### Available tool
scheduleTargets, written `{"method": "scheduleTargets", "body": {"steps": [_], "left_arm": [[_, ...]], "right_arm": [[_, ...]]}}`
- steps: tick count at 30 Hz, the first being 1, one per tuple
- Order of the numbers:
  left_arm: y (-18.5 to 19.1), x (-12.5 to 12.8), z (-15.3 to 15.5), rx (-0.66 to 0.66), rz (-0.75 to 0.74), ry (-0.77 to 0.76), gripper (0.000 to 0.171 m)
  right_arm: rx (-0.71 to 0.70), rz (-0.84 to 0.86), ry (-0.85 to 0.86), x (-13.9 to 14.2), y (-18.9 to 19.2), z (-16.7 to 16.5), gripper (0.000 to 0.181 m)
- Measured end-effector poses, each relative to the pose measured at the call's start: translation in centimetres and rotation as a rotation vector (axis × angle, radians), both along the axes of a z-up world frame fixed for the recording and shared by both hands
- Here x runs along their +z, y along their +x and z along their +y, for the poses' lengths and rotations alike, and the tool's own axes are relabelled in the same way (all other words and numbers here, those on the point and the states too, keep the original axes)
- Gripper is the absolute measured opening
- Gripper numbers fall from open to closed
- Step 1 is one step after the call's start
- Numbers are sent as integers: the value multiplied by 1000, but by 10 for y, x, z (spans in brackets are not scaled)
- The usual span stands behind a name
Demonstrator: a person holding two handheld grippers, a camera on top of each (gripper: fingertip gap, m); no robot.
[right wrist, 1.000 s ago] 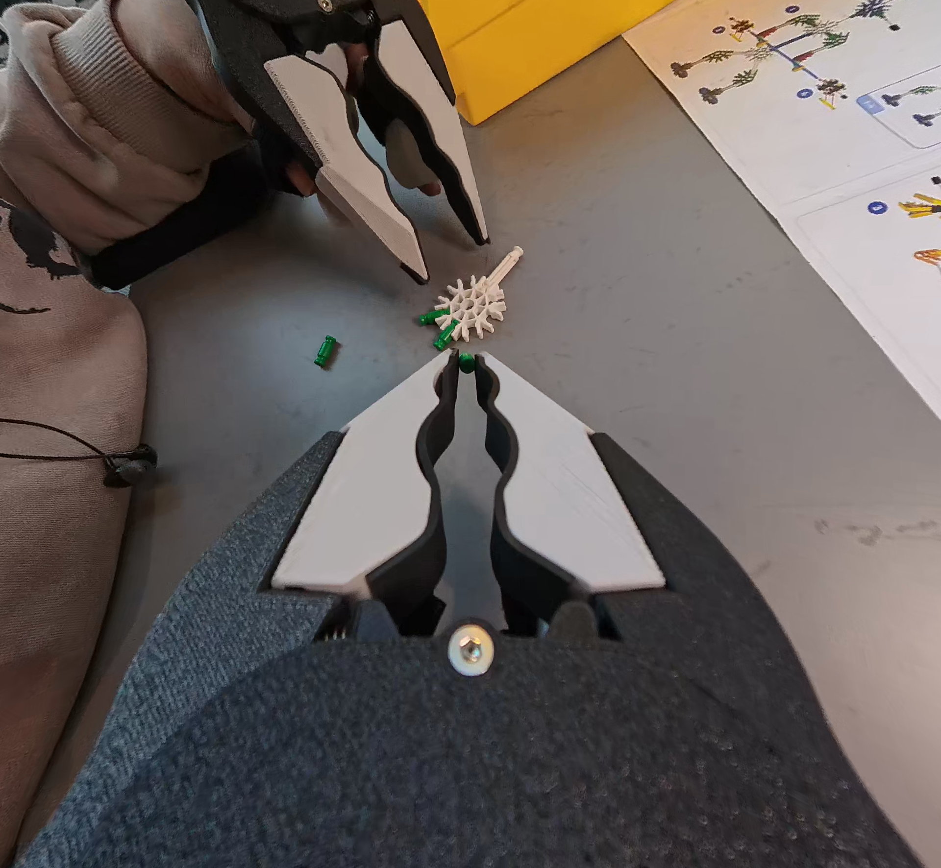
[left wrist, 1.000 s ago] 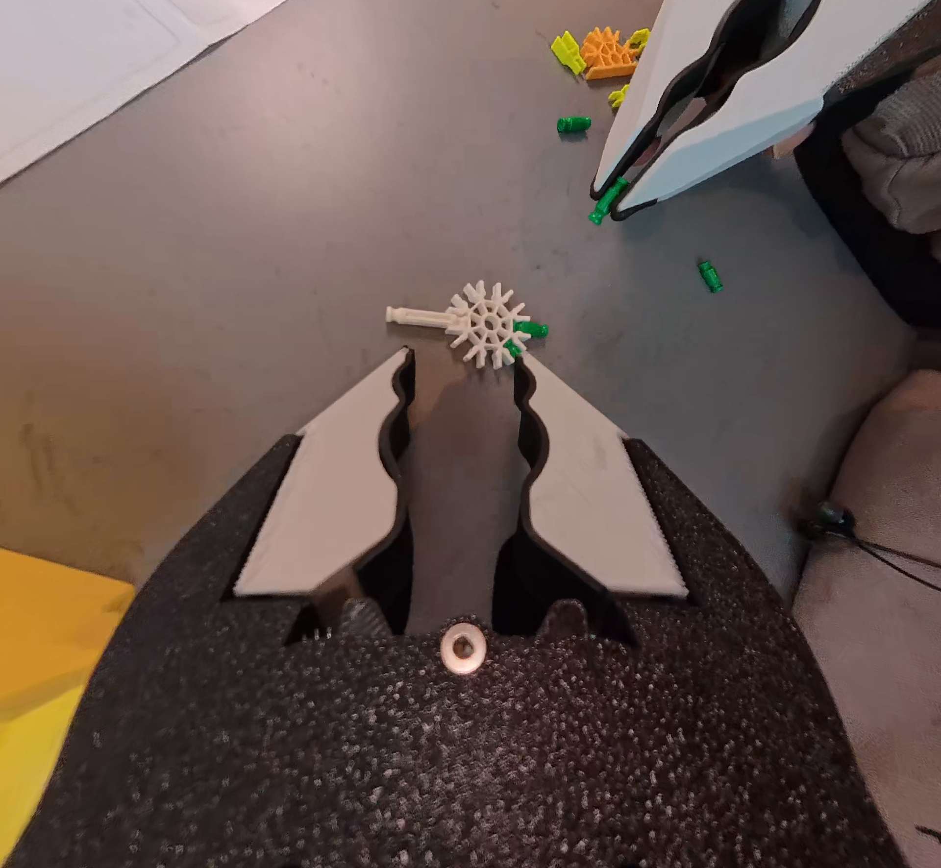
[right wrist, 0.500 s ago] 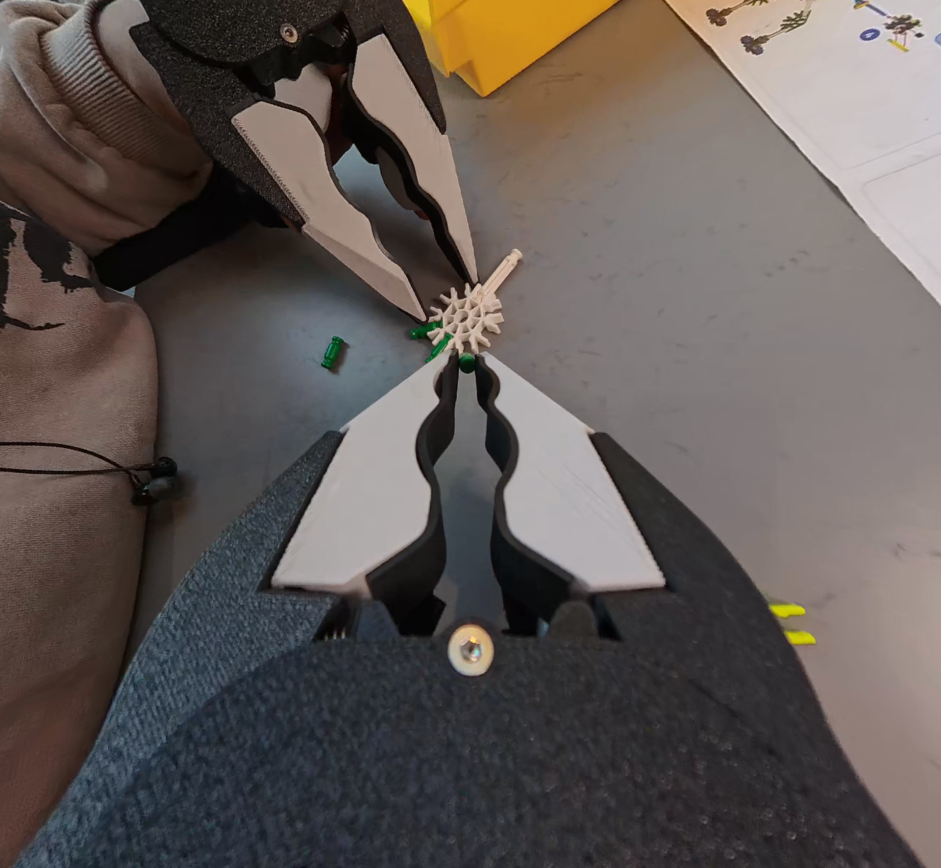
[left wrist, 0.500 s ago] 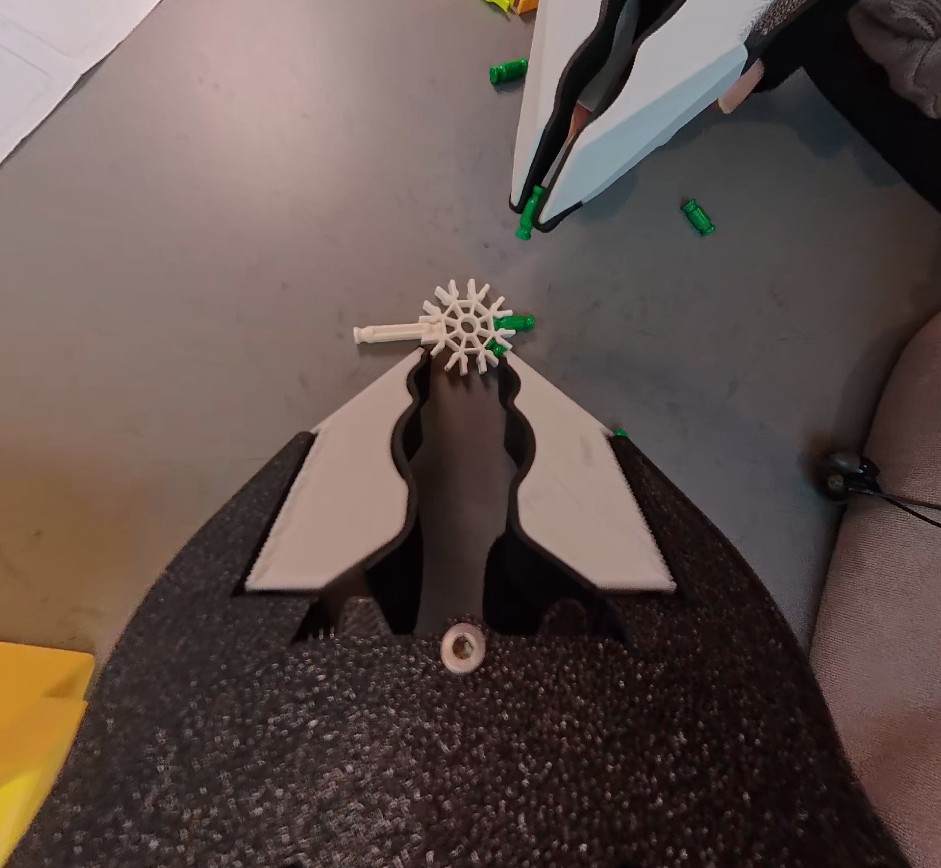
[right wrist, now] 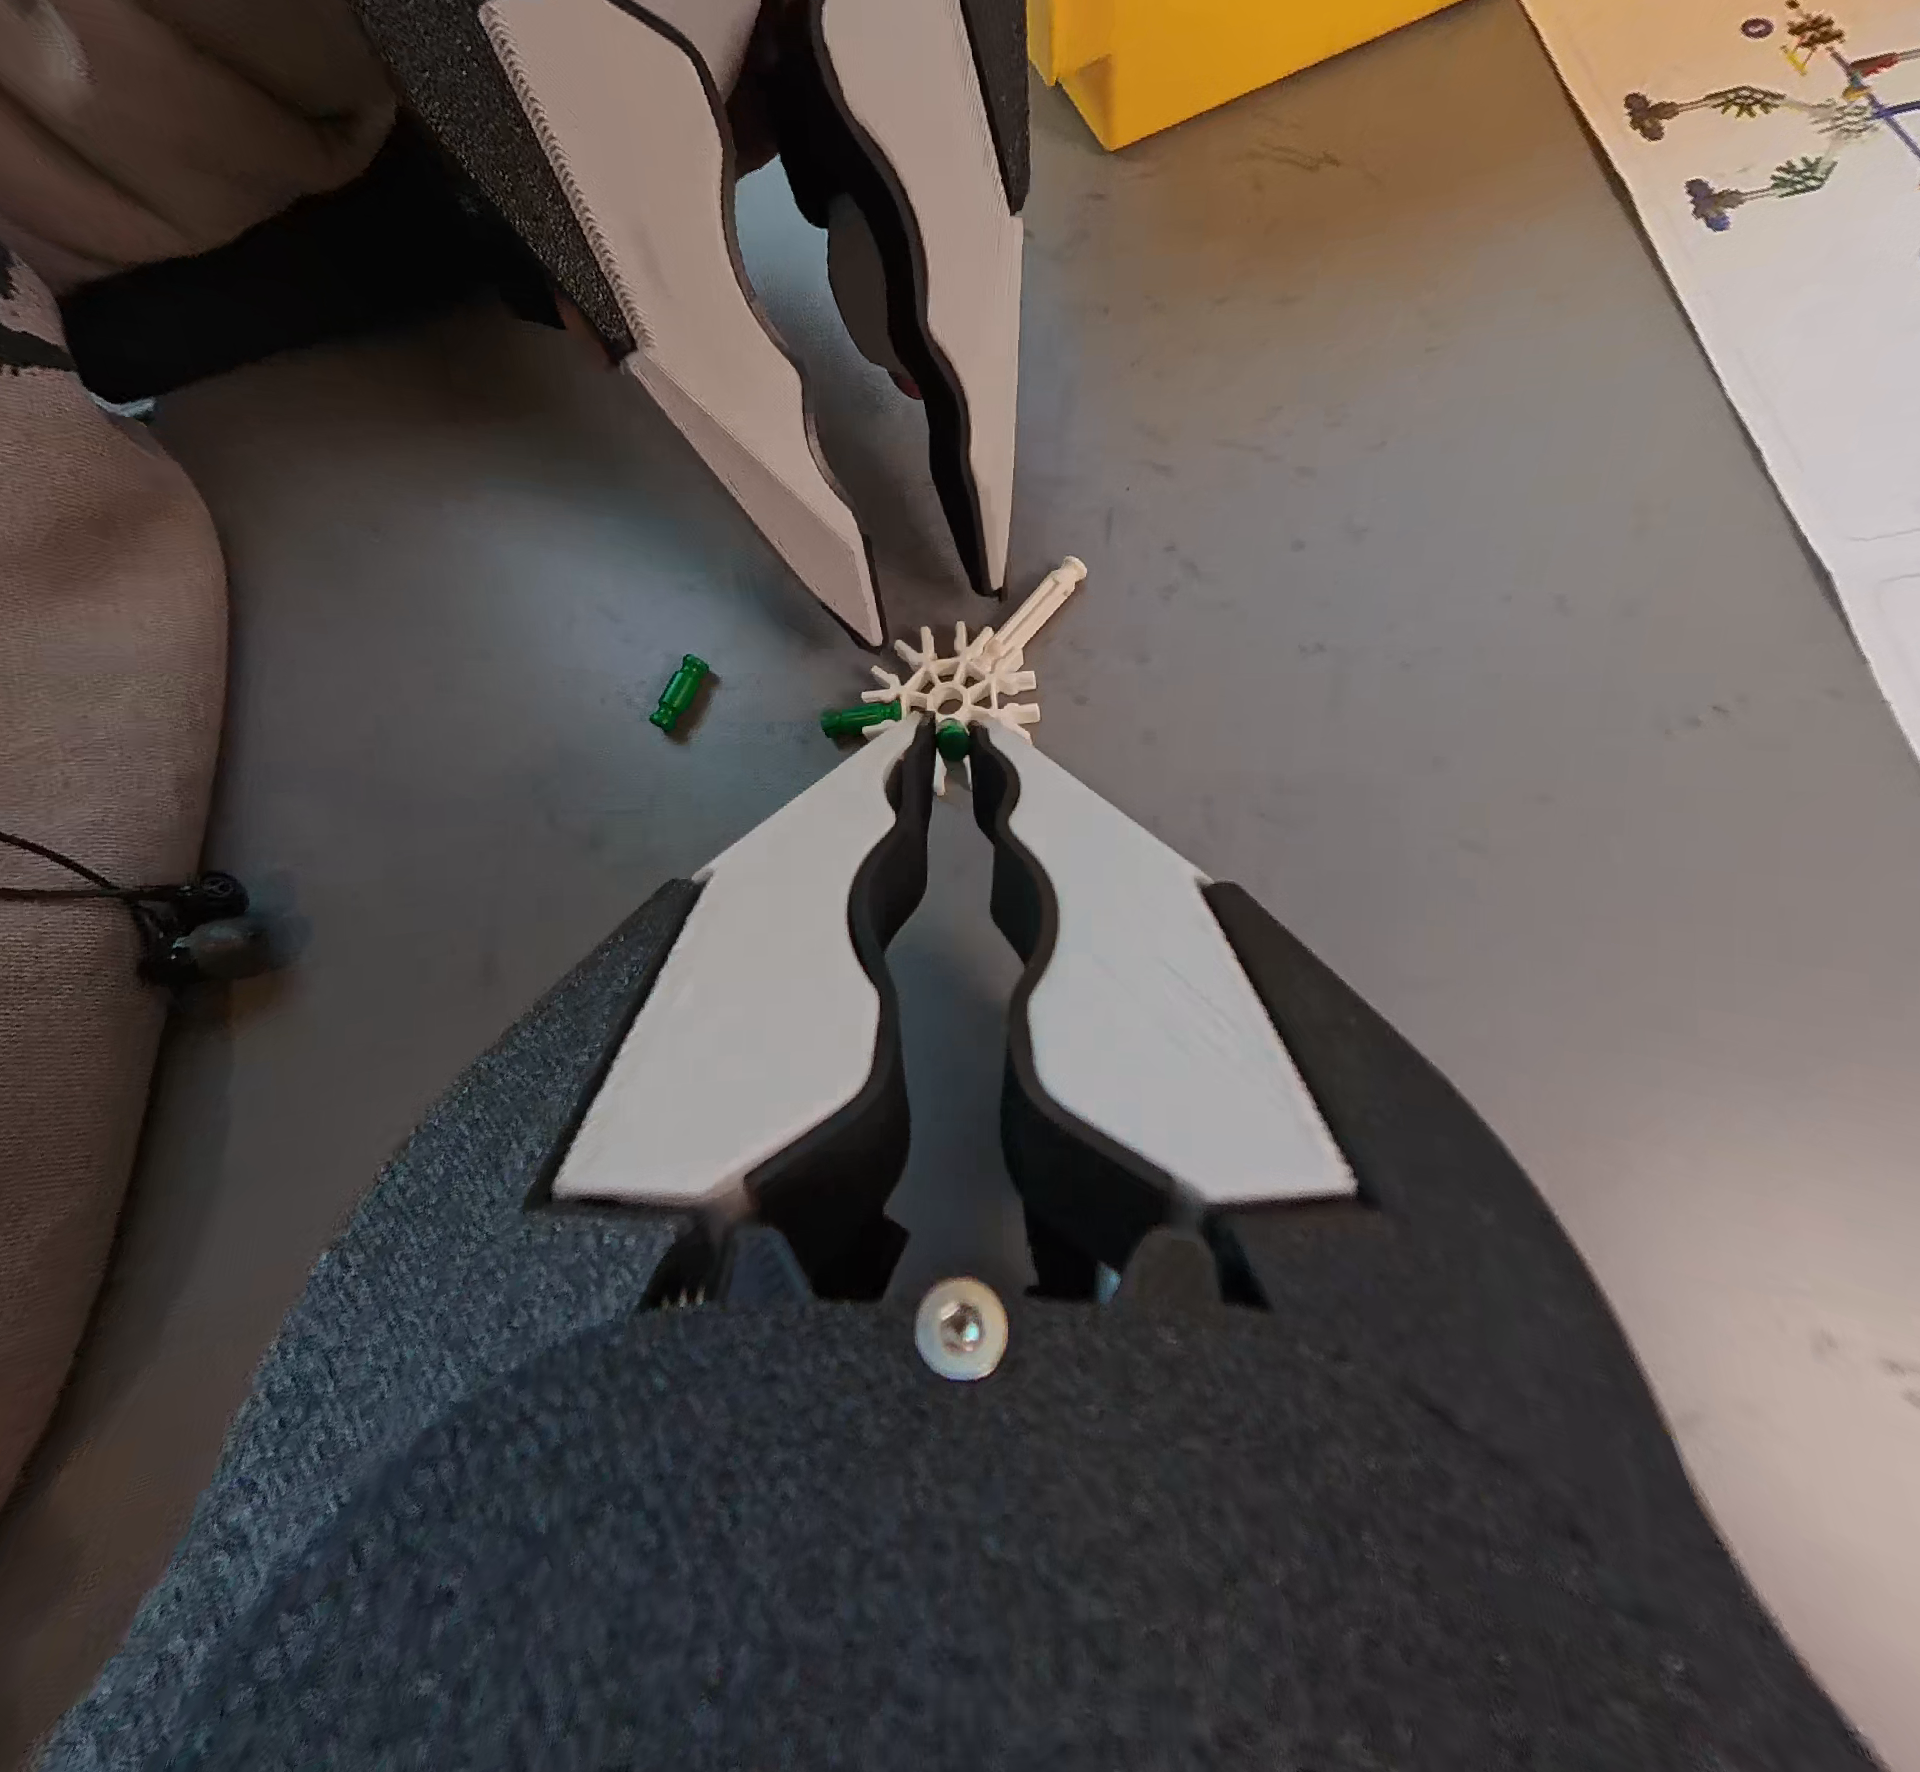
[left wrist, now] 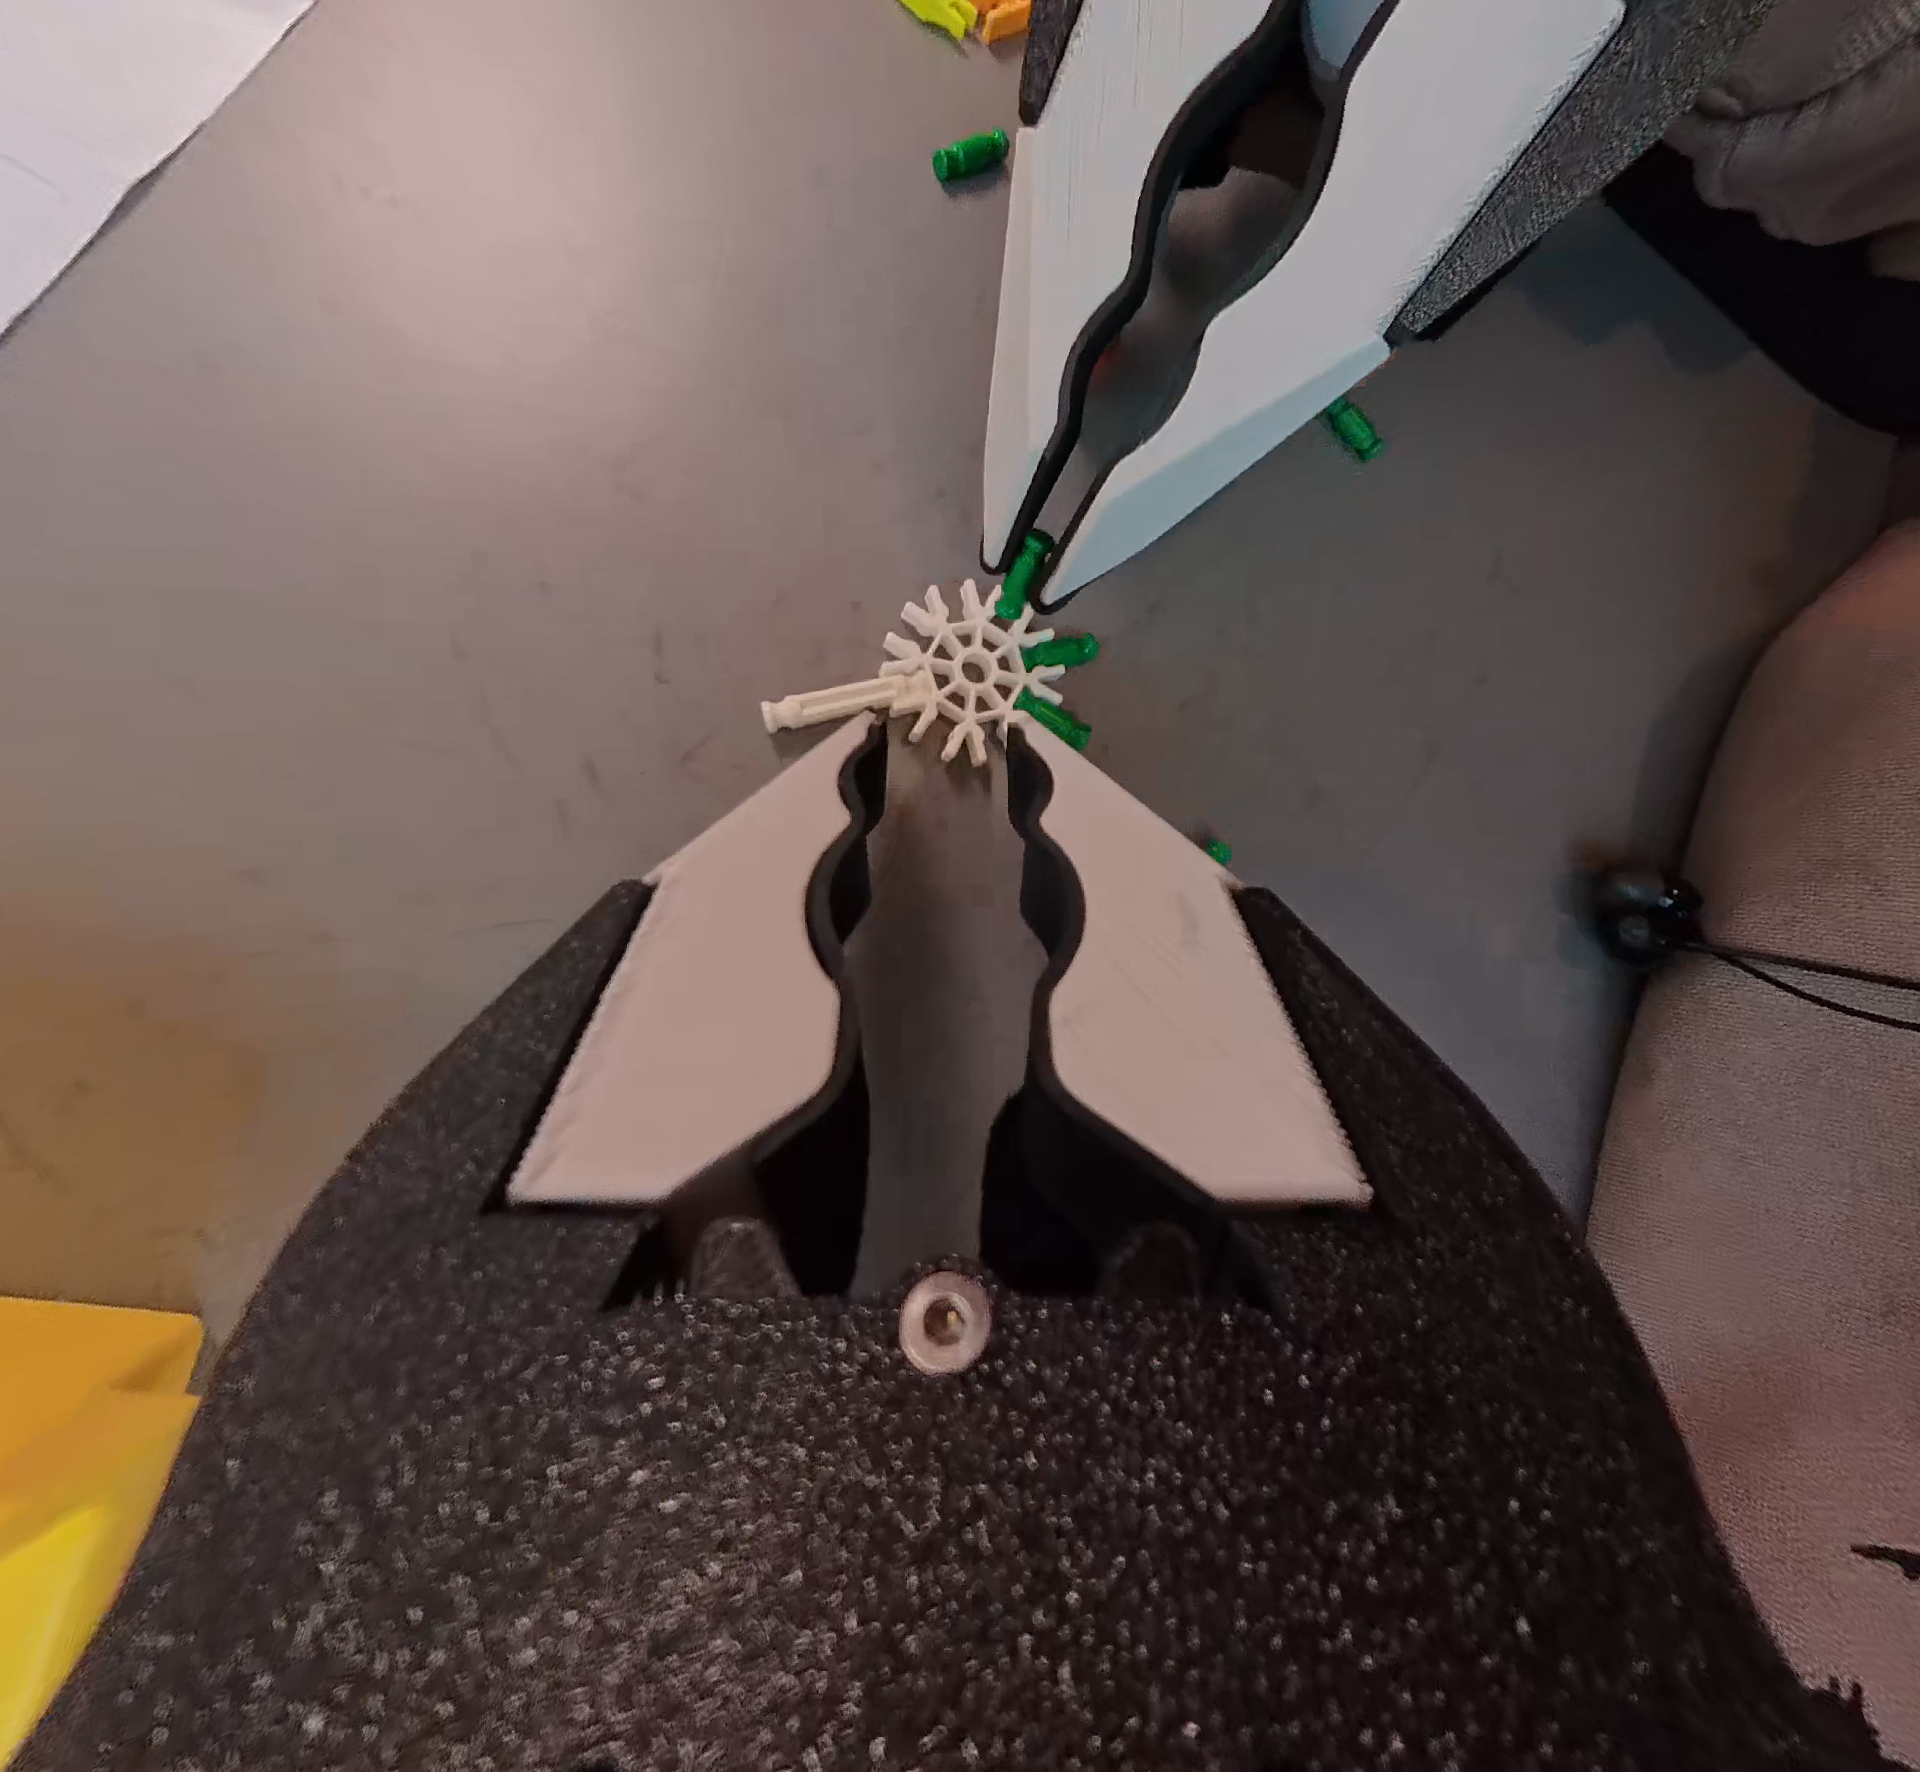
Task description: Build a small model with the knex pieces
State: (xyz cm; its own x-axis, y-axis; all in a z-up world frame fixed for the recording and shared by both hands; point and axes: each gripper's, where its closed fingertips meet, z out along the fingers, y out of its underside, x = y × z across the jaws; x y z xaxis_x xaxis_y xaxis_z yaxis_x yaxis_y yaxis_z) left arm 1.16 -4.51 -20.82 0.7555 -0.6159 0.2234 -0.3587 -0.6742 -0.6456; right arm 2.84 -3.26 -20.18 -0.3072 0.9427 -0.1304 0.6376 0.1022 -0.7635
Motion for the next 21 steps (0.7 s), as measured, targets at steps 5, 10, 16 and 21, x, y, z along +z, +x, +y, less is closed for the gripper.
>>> {"method": "scheduleTargets", "body": {"steps": [5,10,16,21], "left_arm": [[0,-6,-4,-16,30,-20,18],[1,-7,-5,-24,26,-25,14],[1,-9,-7,-32,43,-30,13],[-1,-6,-7,-30,37,-25,13]], "right_arm": [[19,-16,55,-5,0,-2,5],[31,-33,109,-9,2,-1,5],[44,-54,175,-12,3,-1,5],[47,-52,188,-11,3,0,6]]}}
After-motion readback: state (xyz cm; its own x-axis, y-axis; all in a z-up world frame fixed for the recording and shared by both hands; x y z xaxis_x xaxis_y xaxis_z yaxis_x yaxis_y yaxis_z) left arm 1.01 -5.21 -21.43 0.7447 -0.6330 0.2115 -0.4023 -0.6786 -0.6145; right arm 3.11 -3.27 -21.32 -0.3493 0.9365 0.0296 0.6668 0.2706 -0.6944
